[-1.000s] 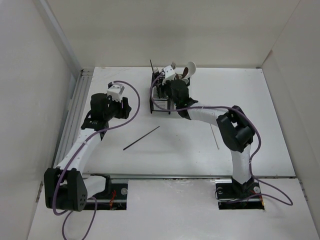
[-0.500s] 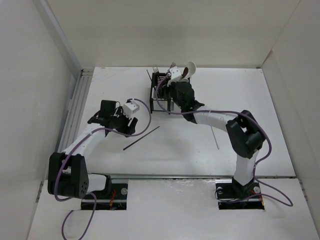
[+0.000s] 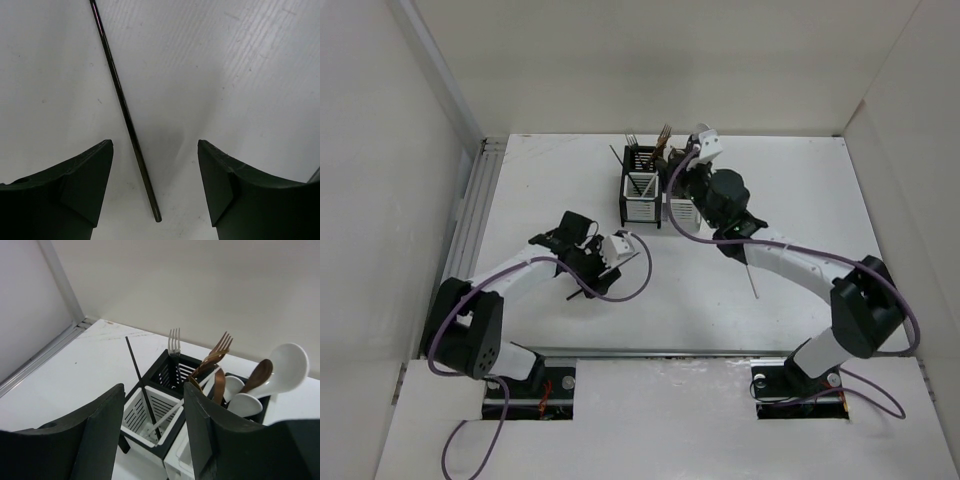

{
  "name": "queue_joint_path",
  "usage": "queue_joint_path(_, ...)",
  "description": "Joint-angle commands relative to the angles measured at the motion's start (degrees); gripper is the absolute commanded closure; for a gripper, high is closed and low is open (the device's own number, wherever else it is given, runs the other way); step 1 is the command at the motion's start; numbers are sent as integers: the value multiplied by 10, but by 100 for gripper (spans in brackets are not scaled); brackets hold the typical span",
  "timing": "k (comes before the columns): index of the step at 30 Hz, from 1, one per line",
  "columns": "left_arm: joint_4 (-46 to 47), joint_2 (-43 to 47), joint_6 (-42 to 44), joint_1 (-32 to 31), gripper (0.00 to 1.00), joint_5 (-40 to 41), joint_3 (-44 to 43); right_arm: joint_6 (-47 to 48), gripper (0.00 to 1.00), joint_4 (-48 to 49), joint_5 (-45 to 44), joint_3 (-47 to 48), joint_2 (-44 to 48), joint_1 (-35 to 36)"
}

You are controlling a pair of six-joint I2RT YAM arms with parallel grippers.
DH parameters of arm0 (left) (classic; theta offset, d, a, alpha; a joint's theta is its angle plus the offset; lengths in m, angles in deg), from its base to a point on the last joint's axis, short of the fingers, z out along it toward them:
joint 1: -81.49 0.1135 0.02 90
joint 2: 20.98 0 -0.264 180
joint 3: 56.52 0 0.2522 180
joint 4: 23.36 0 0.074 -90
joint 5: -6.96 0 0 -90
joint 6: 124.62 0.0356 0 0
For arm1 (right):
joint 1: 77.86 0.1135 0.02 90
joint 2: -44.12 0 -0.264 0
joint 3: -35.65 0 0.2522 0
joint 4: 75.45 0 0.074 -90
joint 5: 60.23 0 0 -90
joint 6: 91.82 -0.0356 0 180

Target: Sort the eating utensils into containers

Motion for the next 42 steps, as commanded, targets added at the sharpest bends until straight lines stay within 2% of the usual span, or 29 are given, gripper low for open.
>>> queue_joint_path(1,42,-9,-9,-19,34,58,8,10,44,14,-25,-32,55,14)
queue_joint_path(9,31,-68,-20,-30,38,137,-16,16,44,-15,-84,-114,174,25)
queue_joint_path(15,9,-84,-13,-43,39,137,-10,22,44,-30,-108,-136,207,25)
queue_joint_path(19,-6,-106,-13,-72,77,150,-10,33,44,-41,-125,-141,224,25)
queue_joint_path(20,-6,-106,-13,-79,91,156,-10,33,44,-46,-125,-141,225,25)
queue_joint_path(21,-6,-106,-22,-80,98,156,-10,38,44,-46,-132,-141,225,25)
queue_joint_path(22,-1,-114,-30,-80,100,156,-10,38,44,-46,-139,-141,231,25)
queue_joint_path(28,-14,-106,-80,-80,100,125,-25,55,44,-52,-164,-152,248,25)
queue_joint_path(34,-19,-15,-91,-60,100,63,-74,31,43,-52,-208,-178,272,25)
queue_joint_path(39,-27,37,-84,-54,100,-19,-137,-29,43,-98,-124,-194,289,-57)
queue_joint_path(42,22,51,-119,-43,100,-74,-168,-29,46,-103,-104,-194,294,-83)
